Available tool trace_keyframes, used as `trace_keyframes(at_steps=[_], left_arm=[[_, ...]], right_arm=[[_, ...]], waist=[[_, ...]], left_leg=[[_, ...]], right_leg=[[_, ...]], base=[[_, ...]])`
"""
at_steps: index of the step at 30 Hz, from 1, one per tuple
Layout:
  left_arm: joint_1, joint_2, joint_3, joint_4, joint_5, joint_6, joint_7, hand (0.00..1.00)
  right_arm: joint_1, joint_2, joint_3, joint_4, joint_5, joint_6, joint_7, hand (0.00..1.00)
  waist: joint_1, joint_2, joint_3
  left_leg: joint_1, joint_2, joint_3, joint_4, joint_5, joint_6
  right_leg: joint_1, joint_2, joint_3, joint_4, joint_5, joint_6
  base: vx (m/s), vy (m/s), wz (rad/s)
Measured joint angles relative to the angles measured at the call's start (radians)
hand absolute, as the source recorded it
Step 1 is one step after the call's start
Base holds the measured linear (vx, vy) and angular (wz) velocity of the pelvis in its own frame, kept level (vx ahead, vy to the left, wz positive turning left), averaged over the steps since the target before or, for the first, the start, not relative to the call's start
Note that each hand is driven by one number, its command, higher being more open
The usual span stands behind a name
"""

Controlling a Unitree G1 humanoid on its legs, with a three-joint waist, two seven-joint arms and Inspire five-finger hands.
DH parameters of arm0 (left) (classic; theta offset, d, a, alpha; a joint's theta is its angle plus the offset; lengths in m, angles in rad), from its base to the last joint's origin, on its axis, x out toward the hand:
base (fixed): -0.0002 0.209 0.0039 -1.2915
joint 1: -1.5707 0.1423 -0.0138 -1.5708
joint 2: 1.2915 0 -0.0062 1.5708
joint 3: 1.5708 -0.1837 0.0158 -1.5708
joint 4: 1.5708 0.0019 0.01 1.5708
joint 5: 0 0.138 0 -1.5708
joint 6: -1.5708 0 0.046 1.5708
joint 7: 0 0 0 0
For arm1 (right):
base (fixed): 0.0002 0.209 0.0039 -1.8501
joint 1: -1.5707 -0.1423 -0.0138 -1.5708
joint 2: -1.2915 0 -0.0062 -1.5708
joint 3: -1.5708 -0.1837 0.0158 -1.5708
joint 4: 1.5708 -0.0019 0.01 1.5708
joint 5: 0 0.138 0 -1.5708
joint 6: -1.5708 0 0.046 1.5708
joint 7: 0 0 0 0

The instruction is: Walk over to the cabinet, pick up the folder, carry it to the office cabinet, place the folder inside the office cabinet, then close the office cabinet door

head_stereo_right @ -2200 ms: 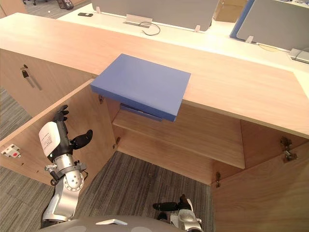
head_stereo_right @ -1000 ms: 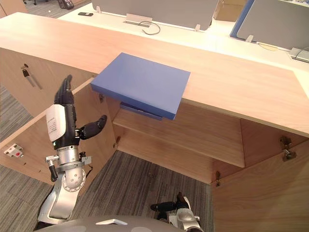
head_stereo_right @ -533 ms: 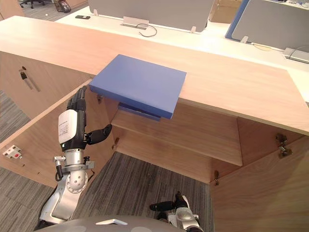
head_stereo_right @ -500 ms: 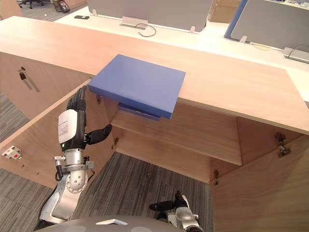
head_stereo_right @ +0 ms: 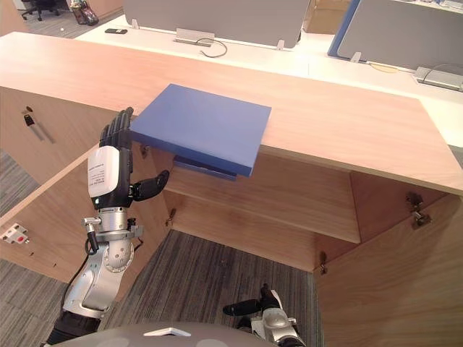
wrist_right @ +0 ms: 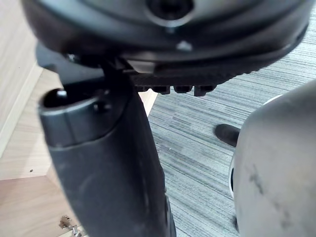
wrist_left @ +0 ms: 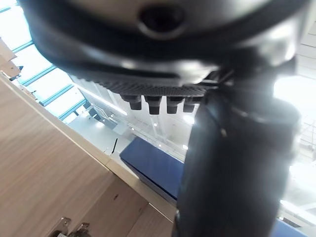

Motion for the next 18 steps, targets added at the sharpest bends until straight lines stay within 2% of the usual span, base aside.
trace_keyframes(at_steps=[8, 12, 18], left_arm=[[-0.044, 0.001, -0.003, 0.043, 0.001, 0.003, 0.000, 1.00], [-0.051, 0.001, -0.004, 0.088, 0.001, 0.025, 0.000, 1.00], [-0.083, 0.001, -0.009, 0.129, 0.002, 0.050, -0.002, 1.00]], right_arm=[[-0.001, 0.000, 0.000, 0.000, 0.000, 0.000, 0.000, 1.00], [-0.006, 0.000, 0.002, 0.000, 0.001, 0.000, 0.000, 1.00], [-0.005, 0.000, 0.009, -0.002, 0.001, 0.000, 0.000, 1.00]], waist=[[-0.005, 0.000, -0.001], [-0.018, 0.003, -0.003], [-0.018, 0.002, -0.003]], left_leg=[[0.000, 0.000, 0.005, 0.000, 0.000, 0.000], [0.000, 0.000, 0.016, -0.001, -0.001, -0.001], [0.006, 0.000, 0.030, -0.001, -0.003, -0.001]], right_leg=[[-0.002, 0.000, 0.006, 0.000, 0.001, 0.002], [-0.008, 0.001, 0.019, 0.000, 0.003, 0.005], [-0.009, 0.002, 0.027, -0.001, 0.008, 0.004]], base=[[-0.03, -0.008, -0.02], [-0.04, -0.007, -0.08], [-0.04, -0.004, -0.07]])
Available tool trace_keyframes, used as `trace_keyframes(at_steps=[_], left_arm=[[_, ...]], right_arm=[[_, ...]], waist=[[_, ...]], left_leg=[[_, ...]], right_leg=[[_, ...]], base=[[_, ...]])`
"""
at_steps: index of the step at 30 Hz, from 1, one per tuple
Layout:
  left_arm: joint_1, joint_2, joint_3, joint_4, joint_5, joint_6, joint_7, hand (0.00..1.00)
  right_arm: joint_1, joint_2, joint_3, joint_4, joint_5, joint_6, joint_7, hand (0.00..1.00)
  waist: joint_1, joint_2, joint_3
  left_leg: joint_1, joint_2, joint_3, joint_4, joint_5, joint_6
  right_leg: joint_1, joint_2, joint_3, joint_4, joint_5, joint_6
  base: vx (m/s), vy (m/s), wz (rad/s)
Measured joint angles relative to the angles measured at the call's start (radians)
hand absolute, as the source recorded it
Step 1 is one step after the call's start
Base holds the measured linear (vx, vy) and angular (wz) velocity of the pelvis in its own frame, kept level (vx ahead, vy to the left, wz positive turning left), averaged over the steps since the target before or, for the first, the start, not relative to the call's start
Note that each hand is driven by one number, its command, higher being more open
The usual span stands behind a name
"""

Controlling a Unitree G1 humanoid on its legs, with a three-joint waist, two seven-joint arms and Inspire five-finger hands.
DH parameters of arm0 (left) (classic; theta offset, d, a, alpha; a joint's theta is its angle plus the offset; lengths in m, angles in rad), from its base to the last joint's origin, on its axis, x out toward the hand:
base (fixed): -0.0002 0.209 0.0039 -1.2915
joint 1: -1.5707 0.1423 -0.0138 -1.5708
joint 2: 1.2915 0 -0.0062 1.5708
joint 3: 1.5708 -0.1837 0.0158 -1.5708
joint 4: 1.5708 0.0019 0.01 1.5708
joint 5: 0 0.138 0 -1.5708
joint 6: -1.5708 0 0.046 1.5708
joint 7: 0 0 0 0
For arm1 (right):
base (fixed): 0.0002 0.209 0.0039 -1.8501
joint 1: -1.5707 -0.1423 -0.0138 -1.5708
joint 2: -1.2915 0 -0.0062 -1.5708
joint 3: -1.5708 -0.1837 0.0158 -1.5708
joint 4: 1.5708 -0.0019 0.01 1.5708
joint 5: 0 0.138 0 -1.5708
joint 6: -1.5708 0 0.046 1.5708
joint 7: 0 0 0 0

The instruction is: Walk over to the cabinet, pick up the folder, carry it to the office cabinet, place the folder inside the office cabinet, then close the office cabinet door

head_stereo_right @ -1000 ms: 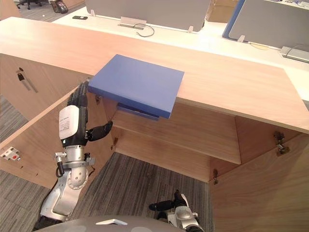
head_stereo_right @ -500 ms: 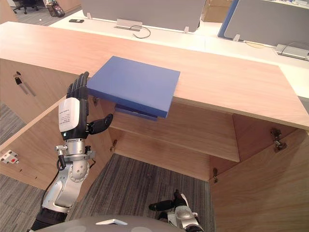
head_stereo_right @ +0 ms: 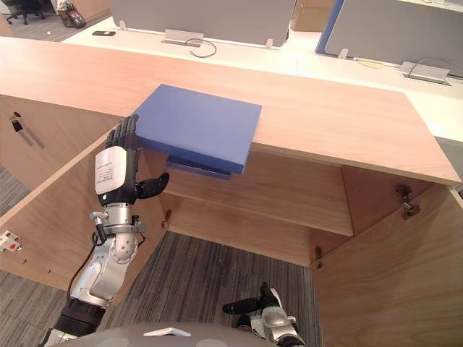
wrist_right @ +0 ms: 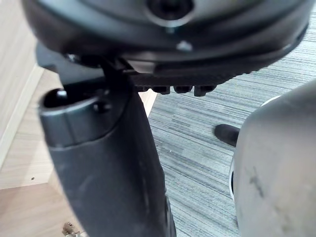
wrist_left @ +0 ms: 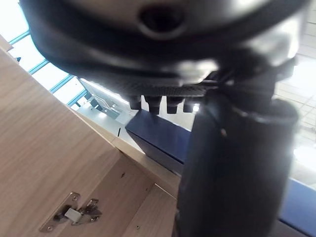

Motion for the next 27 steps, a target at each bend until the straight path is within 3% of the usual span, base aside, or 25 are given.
trace_keyframes(at_steps=[14, 27], left_arm=[[-0.078, 0.012, -0.001, 0.099, 0.039, 0.013, -0.031, 1.00], [-0.158, 0.033, -0.016, 0.138, 0.042, 0.014, -0.039, 1.00]], right_arm=[[0.006, 0.000, 0.004, -0.012, 0.000, 0.000, 0.003, 1.00], [-0.001, 0.001, 0.004, -0.015, 0.001, 0.000, 0.006, 1.00]], waist=[[-0.004, -0.002, 0.000], [-0.028, -0.004, 0.000]], left_leg=[[0.004, -0.001, 0.018, 0.000, -0.001, 0.000], [0.006, -0.002, 0.030, 0.000, -0.005, 0.006]], right_leg=[[-0.006, 0.002, 0.024, 0.000, 0.003, 0.002], [-0.010, 0.002, 0.030, 0.000, 0.013, -0.001]], base=[[-0.04, -0.007, -0.04], [-0.04, -0.001, -0.03]])
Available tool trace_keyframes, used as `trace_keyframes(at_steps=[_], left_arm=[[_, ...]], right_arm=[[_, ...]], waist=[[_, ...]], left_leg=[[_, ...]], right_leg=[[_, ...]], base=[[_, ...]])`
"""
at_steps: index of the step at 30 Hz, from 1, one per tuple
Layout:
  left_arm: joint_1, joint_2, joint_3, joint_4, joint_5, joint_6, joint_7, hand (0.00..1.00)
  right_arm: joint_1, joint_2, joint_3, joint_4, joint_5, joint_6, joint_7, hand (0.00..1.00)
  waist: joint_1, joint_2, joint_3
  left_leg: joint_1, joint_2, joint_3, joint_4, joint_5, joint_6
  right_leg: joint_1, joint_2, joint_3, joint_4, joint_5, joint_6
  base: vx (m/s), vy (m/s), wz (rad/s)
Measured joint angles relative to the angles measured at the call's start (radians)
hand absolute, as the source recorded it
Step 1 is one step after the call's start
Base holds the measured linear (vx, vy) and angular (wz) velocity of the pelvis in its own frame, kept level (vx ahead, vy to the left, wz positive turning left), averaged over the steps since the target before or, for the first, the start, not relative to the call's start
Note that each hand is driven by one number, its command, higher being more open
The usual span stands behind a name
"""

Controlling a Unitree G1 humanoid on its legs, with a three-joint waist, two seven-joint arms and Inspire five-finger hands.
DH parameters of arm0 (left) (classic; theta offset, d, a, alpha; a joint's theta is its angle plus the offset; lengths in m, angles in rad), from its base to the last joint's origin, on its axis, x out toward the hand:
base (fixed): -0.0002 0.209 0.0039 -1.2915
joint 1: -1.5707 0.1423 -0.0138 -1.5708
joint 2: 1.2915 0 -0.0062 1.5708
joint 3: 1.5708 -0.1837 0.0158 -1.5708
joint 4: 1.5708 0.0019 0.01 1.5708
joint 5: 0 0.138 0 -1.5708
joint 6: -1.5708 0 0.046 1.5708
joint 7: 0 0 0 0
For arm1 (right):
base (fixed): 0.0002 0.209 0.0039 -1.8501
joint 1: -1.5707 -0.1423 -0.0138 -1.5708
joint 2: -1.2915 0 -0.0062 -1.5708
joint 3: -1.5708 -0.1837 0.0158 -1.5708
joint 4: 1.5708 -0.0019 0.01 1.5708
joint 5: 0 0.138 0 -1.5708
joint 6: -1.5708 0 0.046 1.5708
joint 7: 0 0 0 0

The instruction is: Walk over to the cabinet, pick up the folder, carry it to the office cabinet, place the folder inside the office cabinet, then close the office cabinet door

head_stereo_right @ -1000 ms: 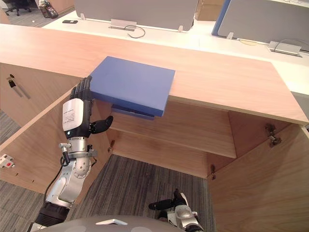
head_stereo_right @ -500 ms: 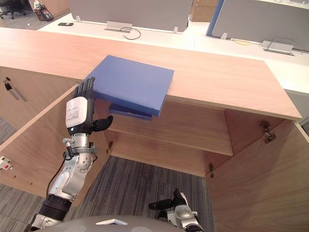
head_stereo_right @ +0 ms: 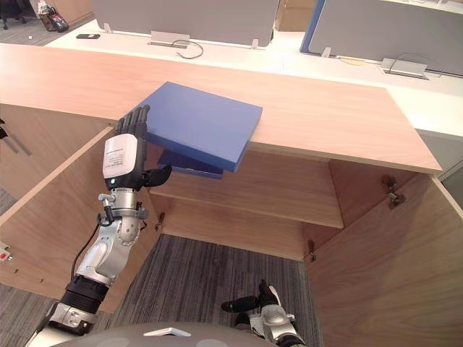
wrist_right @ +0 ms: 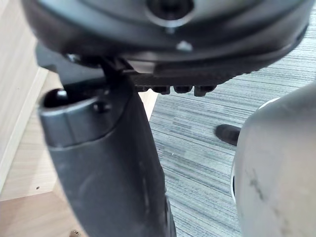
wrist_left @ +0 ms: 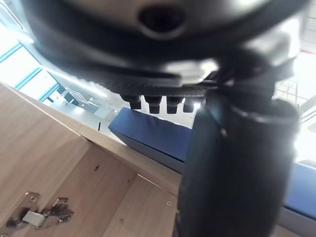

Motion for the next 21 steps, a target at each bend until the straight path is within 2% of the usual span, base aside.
trace_keyframes(at_steps=[21], left_arm=[[-0.038, 0.016, -0.120, 0.008, 0.001, -0.013, -0.004, 1.00]], right_arm=[[-0.006, 0.000, 0.000, 0.009, 0.000, 0.000, -0.001, 1.00]], waist=[[-0.002, -0.003, 0.001]], left_leg=[[0.000, -0.003, 0.006, 0.000, 0.000, 0.001]], right_leg=[[-0.003, -0.002, 0.006, 0.000, 0.002, 0.003]], base=[[-0.01, -0.001, 0.00]])
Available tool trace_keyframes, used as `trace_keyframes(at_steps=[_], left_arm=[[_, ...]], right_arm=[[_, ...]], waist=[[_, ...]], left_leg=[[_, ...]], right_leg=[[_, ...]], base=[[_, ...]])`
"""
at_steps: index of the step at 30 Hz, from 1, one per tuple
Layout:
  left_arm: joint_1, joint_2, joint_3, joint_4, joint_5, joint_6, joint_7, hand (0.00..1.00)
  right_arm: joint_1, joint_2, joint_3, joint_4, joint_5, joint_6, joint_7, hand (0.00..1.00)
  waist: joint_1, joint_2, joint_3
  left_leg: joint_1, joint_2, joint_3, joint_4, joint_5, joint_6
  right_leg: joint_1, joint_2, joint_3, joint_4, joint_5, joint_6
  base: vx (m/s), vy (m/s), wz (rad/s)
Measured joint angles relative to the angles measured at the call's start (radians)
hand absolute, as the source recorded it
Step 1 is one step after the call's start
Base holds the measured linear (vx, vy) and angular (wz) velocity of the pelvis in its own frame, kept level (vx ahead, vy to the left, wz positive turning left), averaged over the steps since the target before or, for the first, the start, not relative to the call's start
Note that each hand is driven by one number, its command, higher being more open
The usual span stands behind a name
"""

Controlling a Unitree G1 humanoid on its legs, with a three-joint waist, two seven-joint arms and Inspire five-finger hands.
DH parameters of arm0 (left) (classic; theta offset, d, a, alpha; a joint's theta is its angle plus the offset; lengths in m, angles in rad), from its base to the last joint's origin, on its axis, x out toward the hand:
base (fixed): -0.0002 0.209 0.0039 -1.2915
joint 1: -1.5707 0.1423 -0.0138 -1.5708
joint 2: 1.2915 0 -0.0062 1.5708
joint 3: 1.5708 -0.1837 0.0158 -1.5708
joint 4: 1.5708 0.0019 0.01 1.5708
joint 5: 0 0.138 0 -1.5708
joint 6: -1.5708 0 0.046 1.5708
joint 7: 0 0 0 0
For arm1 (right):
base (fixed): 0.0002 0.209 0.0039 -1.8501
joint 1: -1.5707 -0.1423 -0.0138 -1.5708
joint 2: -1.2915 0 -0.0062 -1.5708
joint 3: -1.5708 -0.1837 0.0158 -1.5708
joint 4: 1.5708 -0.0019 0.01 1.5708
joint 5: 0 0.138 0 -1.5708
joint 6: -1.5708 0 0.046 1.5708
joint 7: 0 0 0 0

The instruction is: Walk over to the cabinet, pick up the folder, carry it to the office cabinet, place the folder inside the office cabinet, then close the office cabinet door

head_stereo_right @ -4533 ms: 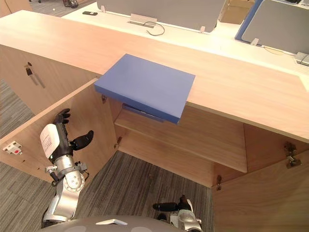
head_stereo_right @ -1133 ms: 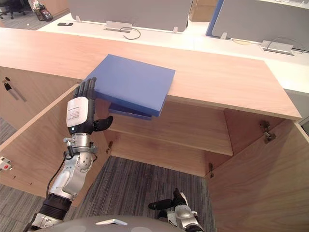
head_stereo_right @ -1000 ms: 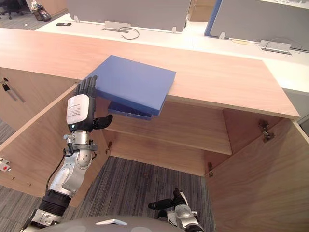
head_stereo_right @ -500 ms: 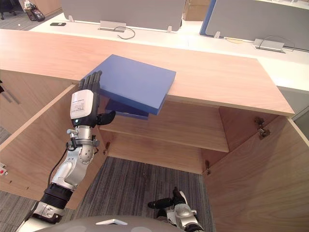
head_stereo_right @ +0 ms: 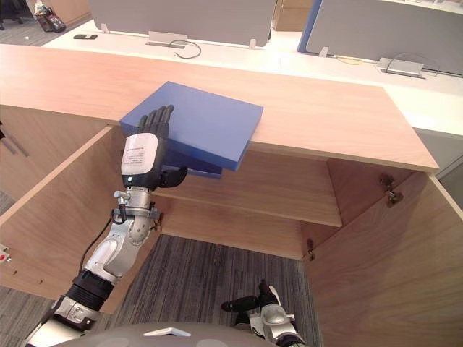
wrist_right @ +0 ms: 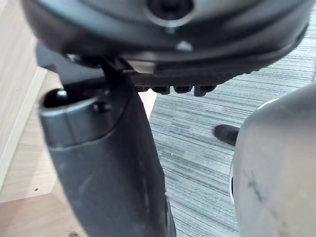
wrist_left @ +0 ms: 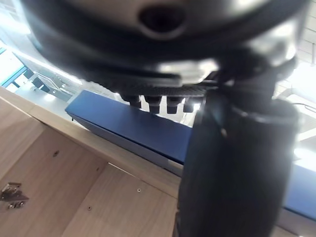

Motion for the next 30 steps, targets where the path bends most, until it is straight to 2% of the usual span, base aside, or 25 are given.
trace_keyframes(at_steps=[9, 12, 13, 16, 23, 30], left_arm=[[-0.008, 0.010, -0.004, 0.040, 0.044, -0.018, -0.011, 1.00], [-0.051, 0.020, -0.022, 0.082, 0.046, -0.018, -0.012, 1.00], [-0.066, 0.028, -0.030, 0.094, 0.049, -0.018, -0.013, 0.00], [-0.090, 0.033, -0.034, 0.111, 0.075, -0.018, -0.010, 0.00], [-0.227, 0.053, -0.047, 0.180, 0.136, -0.020, 0.008, 0.00], [-0.274, 0.067, -0.076, 0.206, 0.169, -0.035, 0.027, 0.00]], right_arm=[[-0.001, 0.000, 0.000, 0.000, 0.000, 0.000, 0.000, 1.00], [-0.001, 0.000, 0.000, 0.001, 0.000, 0.000, 0.000, 1.00], [-0.001, 0.000, 0.000, 0.001, 0.000, 0.000, 0.000, 1.00], [-0.007, 0.000, 0.000, 0.001, 0.000, 0.000, 0.000, 1.00], [-0.009, 0.000, -0.002, 0.003, 0.000, 0.000, 0.000, 1.00], [-0.018, 0.000, -0.008, 0.005, 0.000, 0.000, 0.000, 1.00]], waist=[[-0.003, -0.001, 0.000], [-0.002, -0.002, 0.000], [-0.003, -0.002, 0.000], [-0.020, -0.002, -0.001], [-0.026, -0.005, -0.001], [-0.052, -0.005, -0.002]], left_leg=[[-0.001, -0.002, 0.002, 0.000, 0.000, 0.000], [-0.001, -0.003, 0.003, 0.000, 0.000, 0.000], [-0.001, -0.004, 0.004, 0.000, 0.000, 0.000], [0.000, -0.006, 0.006, 0.000, 0.000, 0.000], [0.002, -0.006, 0.010, 0.000, 0.000, 0.000], [0.005, -0.006, 0.014, 0.000, 0.000, 0.001]], right_leg=[[-0.003, -0.001, 0.005, 0.000, 0.001, 0.001], [-0.002, -0.002, 0.006, 0.000, 0.002, 0.002], [-0.003, -0.003, 0.007, 0.000, 0.003, 0.002], [-0.004, -0.004, 0.009, 0.000, 0.004, 0.004], [-0.004, -0.003, 0.013, 0.000, 0.005, 0.004], [-0.003, -0.003, 0.014, -0.001, 0.005, 0.004]], base=[[0.00, 0.000, 0.00], [0.00, 0.000, 0.00], [0.00, 0.000, -0.03], [0.00, 0.000, -0.01], [0.00, 0.000, 0.00], [0.00, 0.000, -0.01]])
